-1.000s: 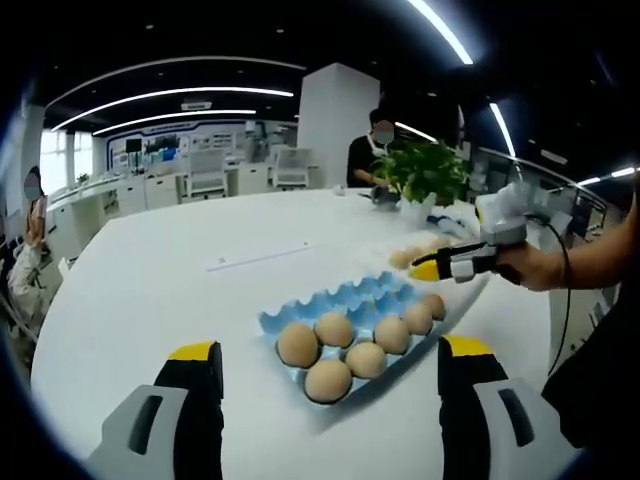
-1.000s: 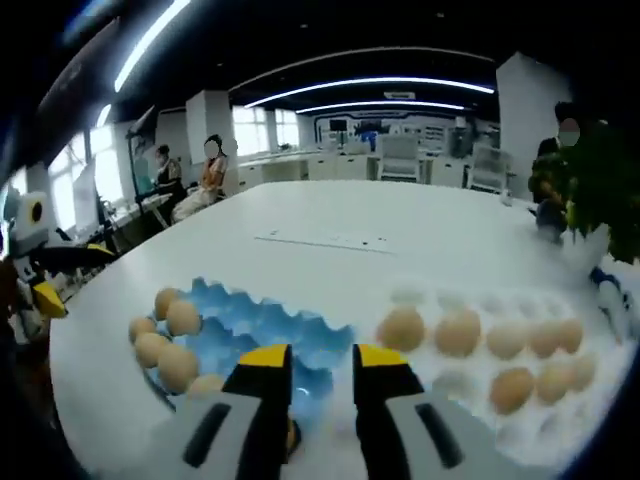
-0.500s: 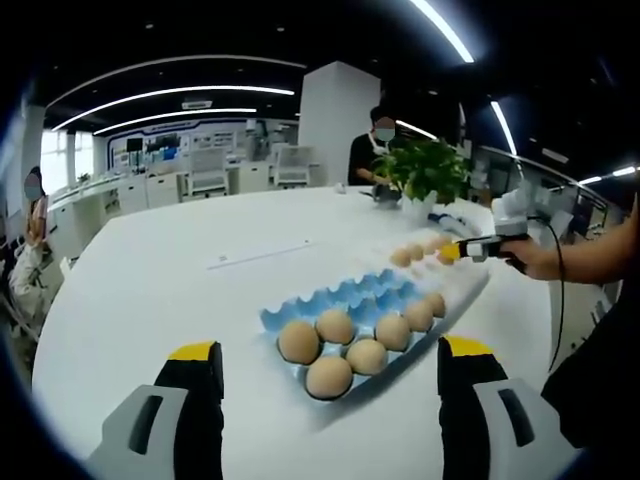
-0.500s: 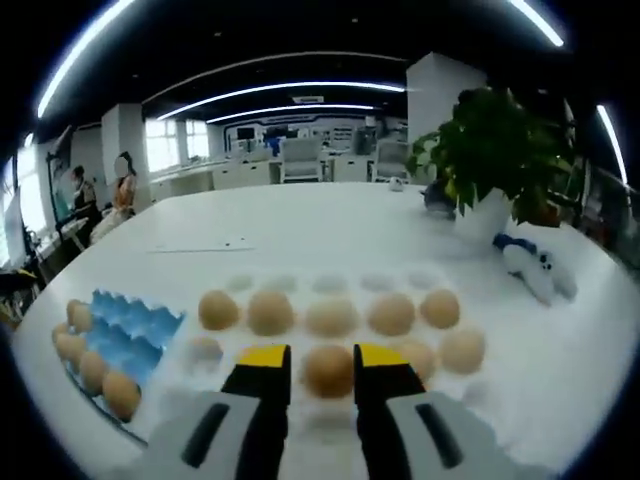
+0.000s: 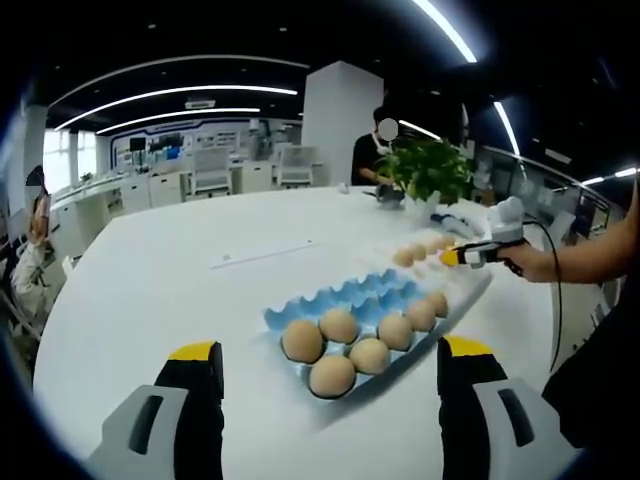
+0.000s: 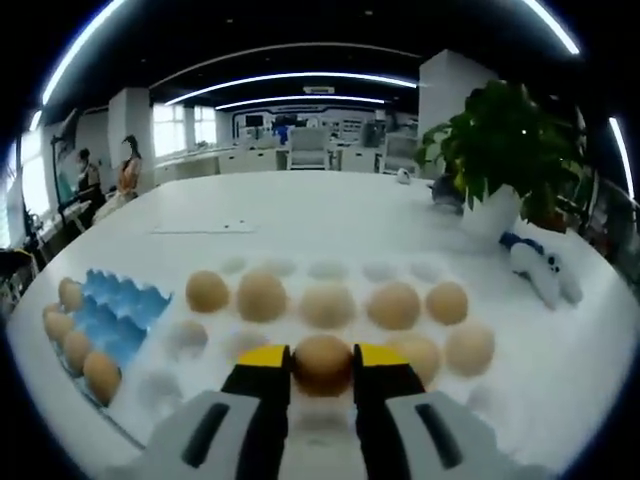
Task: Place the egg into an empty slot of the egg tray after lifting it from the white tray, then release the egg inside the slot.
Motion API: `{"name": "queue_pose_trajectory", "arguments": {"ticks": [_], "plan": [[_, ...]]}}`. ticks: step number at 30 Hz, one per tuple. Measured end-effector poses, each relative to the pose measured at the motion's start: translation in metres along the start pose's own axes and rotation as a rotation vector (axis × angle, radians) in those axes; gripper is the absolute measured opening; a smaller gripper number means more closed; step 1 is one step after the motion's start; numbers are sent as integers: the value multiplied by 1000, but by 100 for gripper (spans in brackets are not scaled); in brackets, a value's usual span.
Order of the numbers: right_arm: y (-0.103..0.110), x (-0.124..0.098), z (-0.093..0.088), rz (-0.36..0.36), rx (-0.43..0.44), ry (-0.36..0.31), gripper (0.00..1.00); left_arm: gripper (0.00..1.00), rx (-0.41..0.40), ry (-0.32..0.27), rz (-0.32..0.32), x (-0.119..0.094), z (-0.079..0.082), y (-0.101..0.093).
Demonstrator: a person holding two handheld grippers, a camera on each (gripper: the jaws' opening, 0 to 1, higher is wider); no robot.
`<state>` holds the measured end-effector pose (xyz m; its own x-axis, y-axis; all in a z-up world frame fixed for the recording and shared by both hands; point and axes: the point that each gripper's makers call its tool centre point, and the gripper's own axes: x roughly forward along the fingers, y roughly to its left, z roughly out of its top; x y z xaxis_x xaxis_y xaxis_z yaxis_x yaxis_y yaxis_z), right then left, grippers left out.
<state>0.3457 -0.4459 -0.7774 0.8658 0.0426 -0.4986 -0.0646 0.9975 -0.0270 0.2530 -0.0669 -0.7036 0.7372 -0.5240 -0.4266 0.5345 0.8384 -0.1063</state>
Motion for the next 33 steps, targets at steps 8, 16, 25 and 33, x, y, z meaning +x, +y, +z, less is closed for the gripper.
{"name": "queue_pose_trajectory", "arguments": {"ticks": [8, 16, 25, 33], "plan": [[10, -15, 21, 14, -9, -64, 24, 88, 2, 5, -2, 0, -2, 0], [39, -23, 39, 105, 7, -103, 24, 88, 5, 5, -4, 1, -1, -1], [99, -27, 46, 261, 1, -110, 24, 88, 3, 11, -3, 1, -3, -1], [155, -28, 46, 387, -32, -103, 24, 88, 3, 9, -8, 1, -2, -2]]}}
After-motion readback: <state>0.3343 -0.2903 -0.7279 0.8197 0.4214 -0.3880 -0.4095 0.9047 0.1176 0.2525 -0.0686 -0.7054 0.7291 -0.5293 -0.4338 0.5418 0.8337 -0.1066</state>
